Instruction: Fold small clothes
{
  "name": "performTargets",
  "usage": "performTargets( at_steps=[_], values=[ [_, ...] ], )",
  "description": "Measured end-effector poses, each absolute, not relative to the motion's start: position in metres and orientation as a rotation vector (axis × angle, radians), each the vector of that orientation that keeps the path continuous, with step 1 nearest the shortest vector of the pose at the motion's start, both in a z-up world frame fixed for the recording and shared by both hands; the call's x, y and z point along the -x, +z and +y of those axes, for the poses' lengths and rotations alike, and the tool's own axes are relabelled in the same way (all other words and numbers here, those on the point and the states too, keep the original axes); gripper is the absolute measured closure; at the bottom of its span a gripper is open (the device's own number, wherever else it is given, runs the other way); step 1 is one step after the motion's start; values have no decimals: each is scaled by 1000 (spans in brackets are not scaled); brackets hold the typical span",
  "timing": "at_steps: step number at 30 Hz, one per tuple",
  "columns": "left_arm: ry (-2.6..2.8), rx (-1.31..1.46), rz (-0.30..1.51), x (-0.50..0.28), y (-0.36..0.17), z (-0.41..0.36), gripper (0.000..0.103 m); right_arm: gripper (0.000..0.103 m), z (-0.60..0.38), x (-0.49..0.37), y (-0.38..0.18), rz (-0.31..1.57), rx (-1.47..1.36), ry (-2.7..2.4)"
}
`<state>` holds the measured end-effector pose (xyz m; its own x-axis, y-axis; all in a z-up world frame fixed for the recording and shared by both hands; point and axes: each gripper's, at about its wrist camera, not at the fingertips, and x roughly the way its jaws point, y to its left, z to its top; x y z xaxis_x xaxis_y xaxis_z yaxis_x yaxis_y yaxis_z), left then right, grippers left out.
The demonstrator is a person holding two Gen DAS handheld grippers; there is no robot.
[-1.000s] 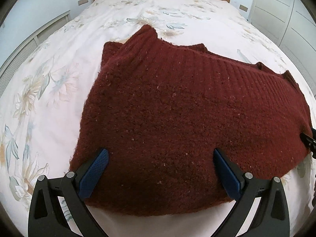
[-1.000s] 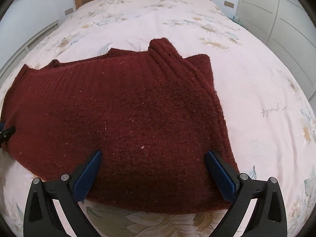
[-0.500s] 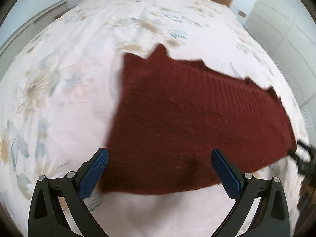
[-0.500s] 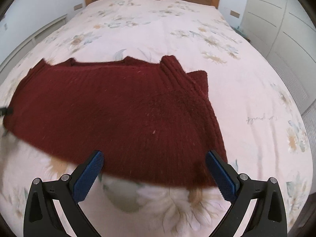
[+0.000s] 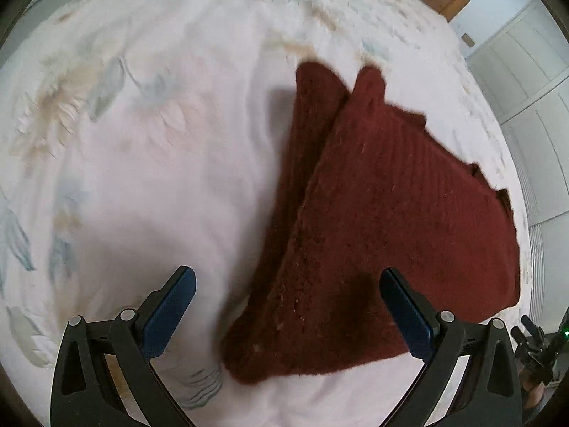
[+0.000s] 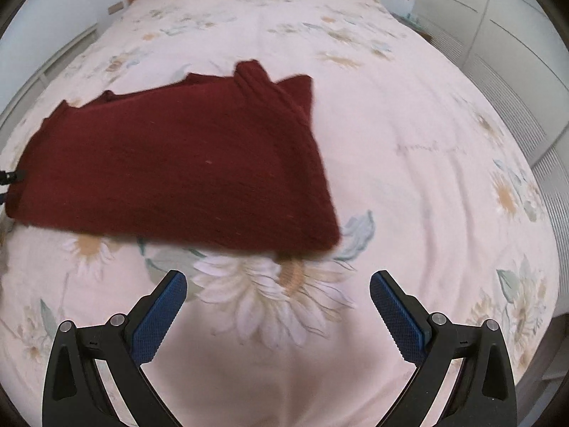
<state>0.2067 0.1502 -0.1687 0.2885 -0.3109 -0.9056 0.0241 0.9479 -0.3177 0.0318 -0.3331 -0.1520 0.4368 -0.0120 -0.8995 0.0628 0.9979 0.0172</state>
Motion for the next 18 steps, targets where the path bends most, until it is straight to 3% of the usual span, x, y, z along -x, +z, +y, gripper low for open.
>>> performTargets(
  at_steps=[7, 10, 12, 13, 18],
  values=[
    [-247, 263, 1277, -202, -183, 138, 2, 0, -339, -30, -161, 1142, -65, -61],
    [-278, 242, 1294, -200, -184, 129, 21, 0, -339, -32, -162, 1138, -80, -57],
    [-315, 246, 1296, -199, -178, 125, 58, 0, -338, -32, -161, 1135, -83, -55],
    [-344, 280, 1308, -198, -176, 125, 66, 0, -338, -33, -161, 1133, -83, -50],
    [-338, 271, 1290, -190, -150, 116, 72, 0, -338, -34, -153, 1116, -91, -35]
  ],
)
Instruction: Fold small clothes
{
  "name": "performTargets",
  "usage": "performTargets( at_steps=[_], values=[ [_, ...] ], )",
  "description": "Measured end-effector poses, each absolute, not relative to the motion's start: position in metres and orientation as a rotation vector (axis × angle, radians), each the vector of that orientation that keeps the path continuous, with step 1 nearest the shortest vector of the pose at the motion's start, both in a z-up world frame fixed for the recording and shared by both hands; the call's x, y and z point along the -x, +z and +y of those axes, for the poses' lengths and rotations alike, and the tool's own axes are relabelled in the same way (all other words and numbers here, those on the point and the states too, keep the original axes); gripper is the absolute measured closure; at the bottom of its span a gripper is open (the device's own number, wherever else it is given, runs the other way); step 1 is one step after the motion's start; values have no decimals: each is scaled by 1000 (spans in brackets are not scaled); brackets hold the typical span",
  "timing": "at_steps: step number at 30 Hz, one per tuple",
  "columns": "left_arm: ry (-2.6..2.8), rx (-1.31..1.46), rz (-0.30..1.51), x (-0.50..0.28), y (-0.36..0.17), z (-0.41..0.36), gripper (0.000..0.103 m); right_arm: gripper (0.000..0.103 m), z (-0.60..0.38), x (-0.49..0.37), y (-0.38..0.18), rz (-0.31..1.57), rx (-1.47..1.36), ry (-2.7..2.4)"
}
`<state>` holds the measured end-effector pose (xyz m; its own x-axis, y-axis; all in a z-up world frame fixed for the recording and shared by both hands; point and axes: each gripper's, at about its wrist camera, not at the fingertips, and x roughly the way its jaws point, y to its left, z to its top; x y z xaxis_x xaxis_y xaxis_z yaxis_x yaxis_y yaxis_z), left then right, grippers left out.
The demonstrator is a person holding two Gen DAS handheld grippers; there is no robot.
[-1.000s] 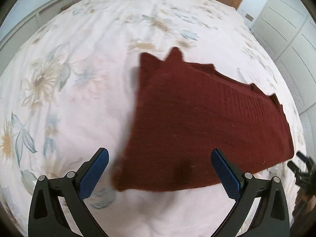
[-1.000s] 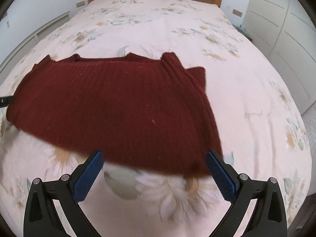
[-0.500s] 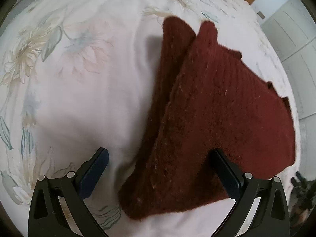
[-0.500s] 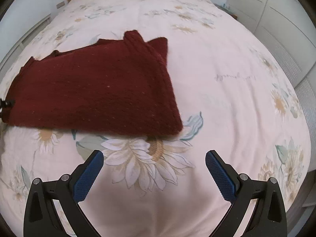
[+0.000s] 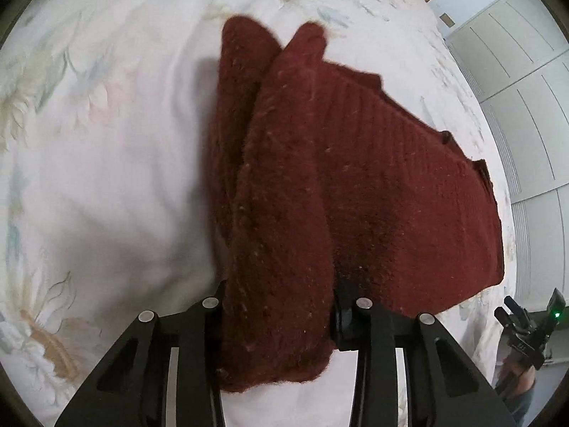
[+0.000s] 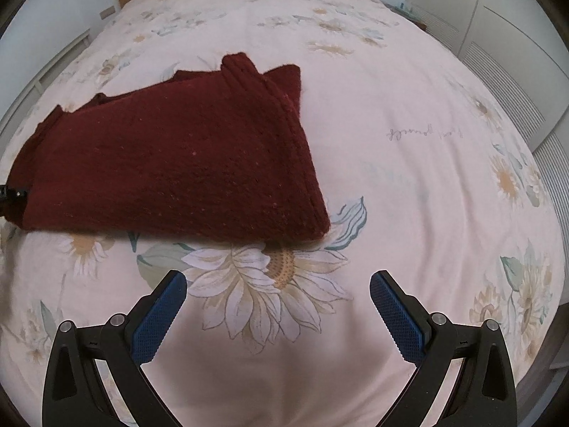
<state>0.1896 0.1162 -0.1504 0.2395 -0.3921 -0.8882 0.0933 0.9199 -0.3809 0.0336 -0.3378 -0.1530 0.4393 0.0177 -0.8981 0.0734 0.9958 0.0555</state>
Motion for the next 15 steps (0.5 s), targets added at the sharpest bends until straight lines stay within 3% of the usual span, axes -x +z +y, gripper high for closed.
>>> performTargets(
  at_steps=[15],
  values=[
    [-458, 134, 1174, -185, -44, 1, 75, 0, -385, -37, -121, 1043, -193, -55]
  ],
)
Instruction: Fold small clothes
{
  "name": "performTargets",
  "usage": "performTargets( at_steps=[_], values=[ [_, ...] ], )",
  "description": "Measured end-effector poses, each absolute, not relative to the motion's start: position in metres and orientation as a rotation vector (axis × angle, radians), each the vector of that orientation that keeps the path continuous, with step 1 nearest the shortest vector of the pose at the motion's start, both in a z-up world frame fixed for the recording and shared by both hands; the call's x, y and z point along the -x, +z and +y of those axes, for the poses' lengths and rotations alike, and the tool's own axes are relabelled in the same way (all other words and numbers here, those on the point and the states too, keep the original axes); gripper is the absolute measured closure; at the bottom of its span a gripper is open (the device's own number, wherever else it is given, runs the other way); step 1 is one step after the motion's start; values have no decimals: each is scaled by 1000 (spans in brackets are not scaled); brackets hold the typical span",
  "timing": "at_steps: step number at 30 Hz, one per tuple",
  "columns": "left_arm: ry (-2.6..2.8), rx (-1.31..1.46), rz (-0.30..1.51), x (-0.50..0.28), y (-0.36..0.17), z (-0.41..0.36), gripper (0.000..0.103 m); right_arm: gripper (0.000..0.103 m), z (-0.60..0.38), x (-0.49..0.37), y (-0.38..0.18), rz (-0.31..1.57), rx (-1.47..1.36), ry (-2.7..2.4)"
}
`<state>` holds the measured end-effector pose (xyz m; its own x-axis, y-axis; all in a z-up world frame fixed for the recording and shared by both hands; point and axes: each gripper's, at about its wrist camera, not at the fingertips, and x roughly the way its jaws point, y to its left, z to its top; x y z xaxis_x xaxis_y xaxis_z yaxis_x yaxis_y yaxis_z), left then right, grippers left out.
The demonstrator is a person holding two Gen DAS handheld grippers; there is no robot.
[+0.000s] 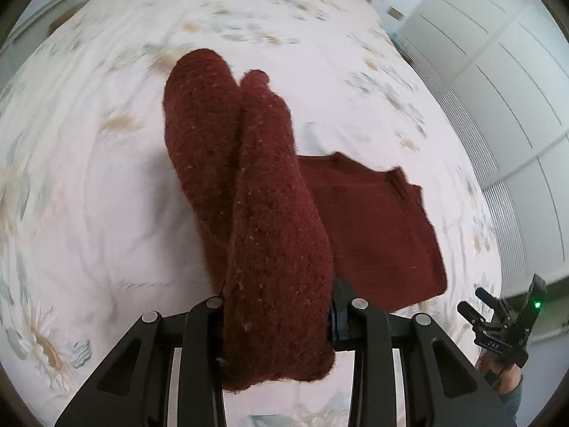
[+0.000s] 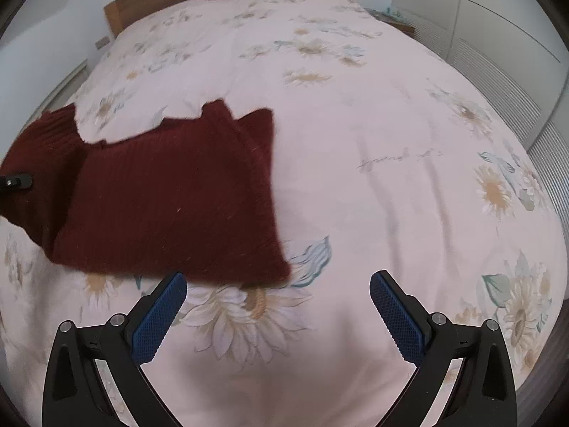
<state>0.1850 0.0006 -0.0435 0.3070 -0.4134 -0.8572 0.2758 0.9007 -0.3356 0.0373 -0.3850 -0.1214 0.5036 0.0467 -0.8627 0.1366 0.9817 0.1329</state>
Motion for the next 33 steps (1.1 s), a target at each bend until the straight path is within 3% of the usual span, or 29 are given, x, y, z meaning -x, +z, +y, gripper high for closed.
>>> performTargets(
  at_steps=[8, 15, 22, 31, 33],
  values=[
    [-555, -13, 1171, -196, -39, -141, 76, 0, -430, -30, -110, 1019, -237, -117],
    [-588, -143, 1234, -181, -87, -235, 76, 0, -461, -21, -119, 1039, -273, -168],
    [-475, -199, 1264, -175, -136, -257, 70, 0, -472, -8, -141, 1100, -302, -201],
    [-425, -269, 1237, -161, -132, -271, 61, 0, -470, -1, -142, 1101, -320, -192],
    [-431, -258, 1220, -160, -120, -267, 54, 0, -469, -1, -140, 1096, -317, -189]
  ],
)
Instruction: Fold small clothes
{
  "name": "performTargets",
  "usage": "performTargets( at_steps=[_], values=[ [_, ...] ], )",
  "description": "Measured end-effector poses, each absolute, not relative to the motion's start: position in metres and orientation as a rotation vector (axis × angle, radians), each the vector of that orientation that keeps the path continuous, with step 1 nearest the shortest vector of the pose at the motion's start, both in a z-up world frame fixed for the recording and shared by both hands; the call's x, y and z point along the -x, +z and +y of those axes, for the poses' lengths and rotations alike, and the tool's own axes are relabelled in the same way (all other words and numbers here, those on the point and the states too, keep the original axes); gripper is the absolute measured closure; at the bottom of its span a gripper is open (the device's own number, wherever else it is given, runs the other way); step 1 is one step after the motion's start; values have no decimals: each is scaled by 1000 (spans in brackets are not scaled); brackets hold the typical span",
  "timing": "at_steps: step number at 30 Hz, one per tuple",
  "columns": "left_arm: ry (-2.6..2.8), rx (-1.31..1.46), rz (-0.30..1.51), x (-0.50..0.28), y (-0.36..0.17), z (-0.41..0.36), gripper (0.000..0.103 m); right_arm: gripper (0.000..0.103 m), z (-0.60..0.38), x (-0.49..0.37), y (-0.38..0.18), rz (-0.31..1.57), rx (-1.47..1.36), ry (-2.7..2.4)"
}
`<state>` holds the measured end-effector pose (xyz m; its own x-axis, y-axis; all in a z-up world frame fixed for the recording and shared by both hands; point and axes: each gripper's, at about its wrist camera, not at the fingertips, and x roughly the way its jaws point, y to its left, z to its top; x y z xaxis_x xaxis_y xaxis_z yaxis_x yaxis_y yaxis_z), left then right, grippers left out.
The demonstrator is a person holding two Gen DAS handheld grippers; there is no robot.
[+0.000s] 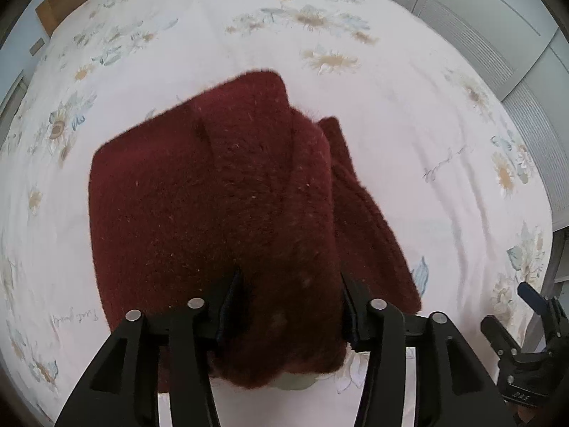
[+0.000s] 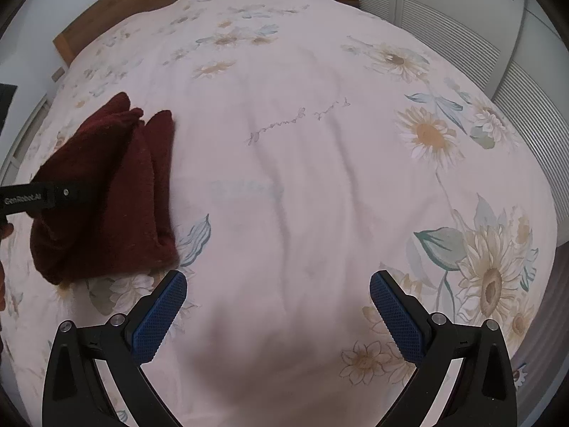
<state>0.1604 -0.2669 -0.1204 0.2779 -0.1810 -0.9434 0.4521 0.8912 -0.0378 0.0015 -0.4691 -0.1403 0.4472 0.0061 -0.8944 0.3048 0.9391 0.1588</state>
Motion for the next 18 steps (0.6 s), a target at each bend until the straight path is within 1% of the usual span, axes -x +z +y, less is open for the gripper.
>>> performTargets(
  at_steps=[1, 2, 3, 4, 5, 6, 9, 14, 18],
  values=[
    [-436, -248, 1215, -160, -117, -265, 50, 0, -468, -2, -139, 1093, -319, -187],
    [-442, -232, 1213, -159, -112, -261, 43, 0, -467, -2, -138, 1092, -321, -185],
    [-447, -216, 1211, -159, -107, -260, 32, 0, -466, -2, -137, 1091, -323, -181],
    [-451, -209, 1208, -159, -103, -259, 25, 0, -465, -2, -137, 1091, -322, -180],
    [-456, -207, 1202, -159, -97, -259, 14, 0, -462, -2, -136, 1090, -319, -178],
    [-457, -208, 1190, -159, -90, -258, 6, 0, -461, -3, -135, 1090, -315, -174],
    [-478, -204, 1166, -156, -72, -253, 1, 0, -455, -4, -131, 1088, -305, -163],
    [-461, -144, 1122, -163, -43, -226, 1, 0, -442, -12, -115, 1070, -280, -124],
    [-416, -98, 1115, -173, -34, -192, 1, 0, -423, -28, -93, 1046, -226, -80]
  ],
)
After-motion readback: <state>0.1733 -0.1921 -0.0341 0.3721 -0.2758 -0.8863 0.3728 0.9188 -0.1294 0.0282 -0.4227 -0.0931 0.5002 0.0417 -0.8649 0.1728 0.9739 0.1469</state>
